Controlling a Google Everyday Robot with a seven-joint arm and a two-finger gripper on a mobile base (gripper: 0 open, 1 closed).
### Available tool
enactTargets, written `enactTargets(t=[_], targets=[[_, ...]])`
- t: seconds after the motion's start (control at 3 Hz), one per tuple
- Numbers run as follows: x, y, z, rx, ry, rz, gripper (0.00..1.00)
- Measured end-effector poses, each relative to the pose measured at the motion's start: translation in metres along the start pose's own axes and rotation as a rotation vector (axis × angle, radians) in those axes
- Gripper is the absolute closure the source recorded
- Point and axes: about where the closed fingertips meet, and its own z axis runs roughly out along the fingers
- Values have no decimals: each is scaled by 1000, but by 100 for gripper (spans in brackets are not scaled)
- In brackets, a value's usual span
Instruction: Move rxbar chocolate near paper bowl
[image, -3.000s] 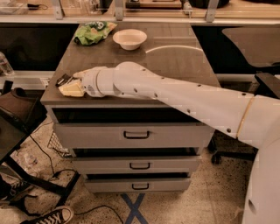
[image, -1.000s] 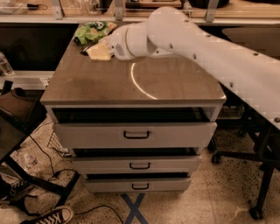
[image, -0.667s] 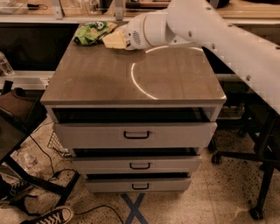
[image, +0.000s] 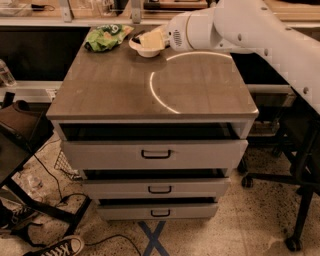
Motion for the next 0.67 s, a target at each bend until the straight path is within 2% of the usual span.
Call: enactTargets(t=[0.33, 0.67], targets=[[0, -16, 2, 6, 2, 9, 100], [3, -65, -2, 51, 10, 39, 100]])
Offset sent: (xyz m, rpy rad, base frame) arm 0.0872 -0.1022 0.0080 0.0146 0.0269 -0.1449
